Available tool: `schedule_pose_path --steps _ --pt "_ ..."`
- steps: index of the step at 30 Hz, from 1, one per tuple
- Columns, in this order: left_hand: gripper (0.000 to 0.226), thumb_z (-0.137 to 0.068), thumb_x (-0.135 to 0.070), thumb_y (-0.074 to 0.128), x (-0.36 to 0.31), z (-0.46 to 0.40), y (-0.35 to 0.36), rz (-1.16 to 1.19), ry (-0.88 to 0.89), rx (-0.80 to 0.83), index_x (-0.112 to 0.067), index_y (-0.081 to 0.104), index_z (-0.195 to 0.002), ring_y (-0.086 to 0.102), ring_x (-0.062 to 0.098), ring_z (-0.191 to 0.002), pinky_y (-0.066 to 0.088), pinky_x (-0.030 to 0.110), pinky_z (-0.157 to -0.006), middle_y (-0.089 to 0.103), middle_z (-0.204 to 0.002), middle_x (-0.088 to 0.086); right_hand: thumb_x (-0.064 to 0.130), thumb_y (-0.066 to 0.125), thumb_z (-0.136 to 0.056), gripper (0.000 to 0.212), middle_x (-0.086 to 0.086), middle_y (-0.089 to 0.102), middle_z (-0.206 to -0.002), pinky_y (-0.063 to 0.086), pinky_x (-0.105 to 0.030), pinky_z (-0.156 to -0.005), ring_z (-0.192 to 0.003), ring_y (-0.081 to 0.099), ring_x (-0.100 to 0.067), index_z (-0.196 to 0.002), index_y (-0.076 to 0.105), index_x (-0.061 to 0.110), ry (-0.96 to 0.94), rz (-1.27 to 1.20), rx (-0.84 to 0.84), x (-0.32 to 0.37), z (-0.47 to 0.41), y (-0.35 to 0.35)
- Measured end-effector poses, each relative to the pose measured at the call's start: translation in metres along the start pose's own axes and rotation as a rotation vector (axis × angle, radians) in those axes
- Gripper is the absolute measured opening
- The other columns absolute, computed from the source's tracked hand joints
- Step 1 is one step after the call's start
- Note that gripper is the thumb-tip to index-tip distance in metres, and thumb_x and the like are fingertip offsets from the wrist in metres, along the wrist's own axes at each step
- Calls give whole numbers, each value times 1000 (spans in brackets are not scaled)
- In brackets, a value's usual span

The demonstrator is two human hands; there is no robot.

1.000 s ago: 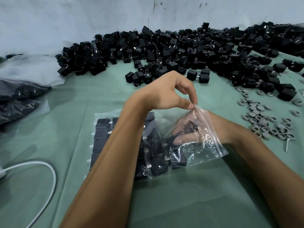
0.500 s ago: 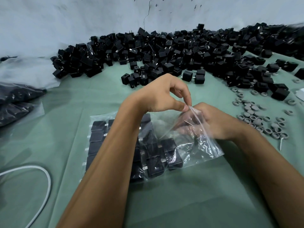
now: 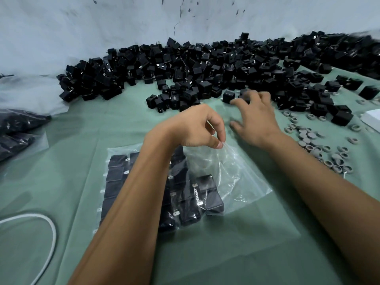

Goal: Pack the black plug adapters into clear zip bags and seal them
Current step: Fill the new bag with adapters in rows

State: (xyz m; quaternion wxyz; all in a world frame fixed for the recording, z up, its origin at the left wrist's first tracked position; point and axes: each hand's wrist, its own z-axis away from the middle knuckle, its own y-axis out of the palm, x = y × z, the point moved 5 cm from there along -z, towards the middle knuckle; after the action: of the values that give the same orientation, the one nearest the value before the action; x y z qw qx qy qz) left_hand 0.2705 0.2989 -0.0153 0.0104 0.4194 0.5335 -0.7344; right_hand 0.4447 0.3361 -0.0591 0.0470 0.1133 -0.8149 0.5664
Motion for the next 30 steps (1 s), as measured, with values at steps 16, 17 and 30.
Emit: schedule_pose_path --steps 16,17,30 --pt "9 -80 -11 85 -3 4 -7 15 29 7 -16 80 -86 69 24 -103 52 46 -99 76 -100 5 20 71 -84 17 -6 61 -87 47 -38 -70 -81 59 -30 -72 65 10 -169 -130 -9 25 8 -6" --pt "9 -80 -12 85 -3 4 -7 15 28 5 -17 80 -85 69 24 -103 52 46 -99 76 -101 6 21 72 -83 20 -5 59 -81 45 -37 -66 -76 57 -29 -71 60 11 -140 -157 -45 24 17 -9" --pt "10 -78 -17 87 -2 2 -11 47 63 -70 -22 81 -85 64 12 -111 53 46 -99 73 -108 1 14 86 -82 18 -5 77 -85 55 -30 -66 -71 70 -18 -99 81 18 54 -1129 312 2 69 -18"
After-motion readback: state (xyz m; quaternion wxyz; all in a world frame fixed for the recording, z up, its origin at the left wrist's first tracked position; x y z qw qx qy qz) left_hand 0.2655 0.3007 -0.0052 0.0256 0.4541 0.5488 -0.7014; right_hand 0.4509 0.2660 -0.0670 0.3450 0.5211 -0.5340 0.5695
